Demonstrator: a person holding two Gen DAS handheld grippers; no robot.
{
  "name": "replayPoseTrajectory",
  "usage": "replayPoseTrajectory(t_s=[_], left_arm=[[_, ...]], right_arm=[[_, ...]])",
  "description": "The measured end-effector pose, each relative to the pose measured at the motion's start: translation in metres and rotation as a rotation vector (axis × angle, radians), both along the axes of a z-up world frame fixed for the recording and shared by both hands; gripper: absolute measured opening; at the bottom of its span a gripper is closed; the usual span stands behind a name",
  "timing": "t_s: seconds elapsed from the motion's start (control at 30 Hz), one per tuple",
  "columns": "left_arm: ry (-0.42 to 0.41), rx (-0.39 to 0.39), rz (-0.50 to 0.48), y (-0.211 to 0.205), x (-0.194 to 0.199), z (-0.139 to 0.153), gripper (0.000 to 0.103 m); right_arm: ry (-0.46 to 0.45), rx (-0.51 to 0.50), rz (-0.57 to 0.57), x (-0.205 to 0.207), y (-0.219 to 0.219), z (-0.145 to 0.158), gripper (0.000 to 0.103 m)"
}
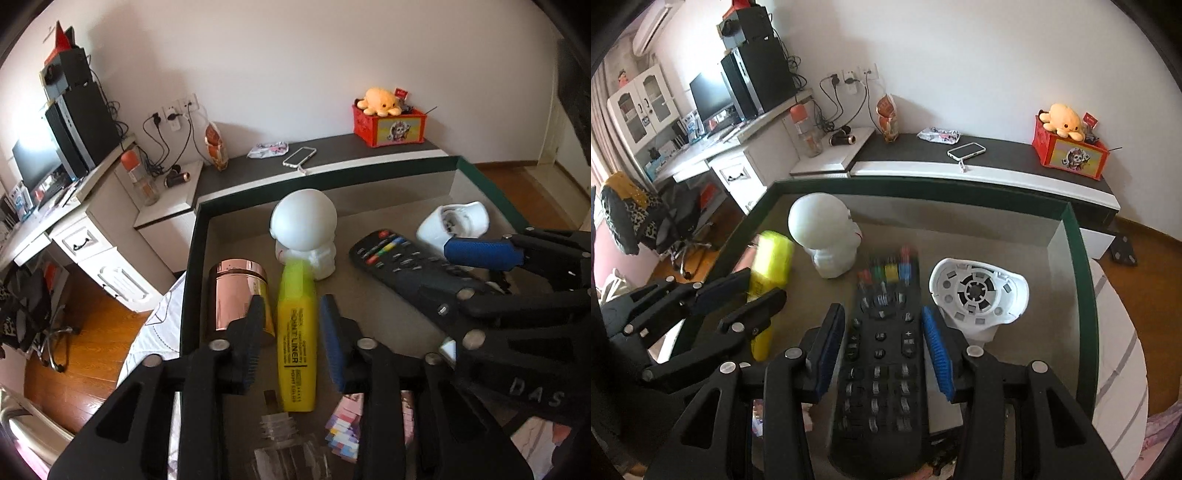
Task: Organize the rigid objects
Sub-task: 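Carry the yellow highlighter and black remote over the pink box and release both, then lift both open tools out of the box back over the table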
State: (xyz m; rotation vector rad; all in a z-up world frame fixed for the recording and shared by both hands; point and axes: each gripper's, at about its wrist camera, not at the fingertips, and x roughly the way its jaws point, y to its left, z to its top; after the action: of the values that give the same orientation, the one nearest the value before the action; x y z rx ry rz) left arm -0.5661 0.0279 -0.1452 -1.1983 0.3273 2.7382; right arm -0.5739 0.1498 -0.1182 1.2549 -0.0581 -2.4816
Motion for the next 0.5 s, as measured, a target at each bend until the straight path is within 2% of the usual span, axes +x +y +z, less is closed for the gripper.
replayPoseTrajectory(t_s=[0.03,0.07,0.1,0.13,0.37,0.5], left_arm=[[0.008,-0.004,-0.001,0.000,0.003,0.003,0.056],[0.028,-0.010,-0.002,0.000,0.008,0.007,0.063],[0.049,-0.014,-0.005,0.000,0.011,0.010,0.076],[0.076,-0.027,0.005,-0.001,0.016,0.015,0.083],[0.143,0.002,0.023,-0.016,0.051,0.045,0.096],[0.172,-0.008,0.033,-0.024,0.077,0.059,0.099]], right_arm=[[0.007,0.002,0.002,0.002,-0.002,0.002,0.058],[0.022,0.011,0.004,0.005,-0.004,0.006,0.059],[0.032,0.018,0.007,0.008,-0.005,0.010,0.060],[0.040,0.021,0.009,0.011,-0.006,0.013,0.061],[0.111,0.014,0.007,0.038,-0.004,0.040,0.078],[0.143,0.013,0.006,0.058,-0.001,0.052,0.078]])
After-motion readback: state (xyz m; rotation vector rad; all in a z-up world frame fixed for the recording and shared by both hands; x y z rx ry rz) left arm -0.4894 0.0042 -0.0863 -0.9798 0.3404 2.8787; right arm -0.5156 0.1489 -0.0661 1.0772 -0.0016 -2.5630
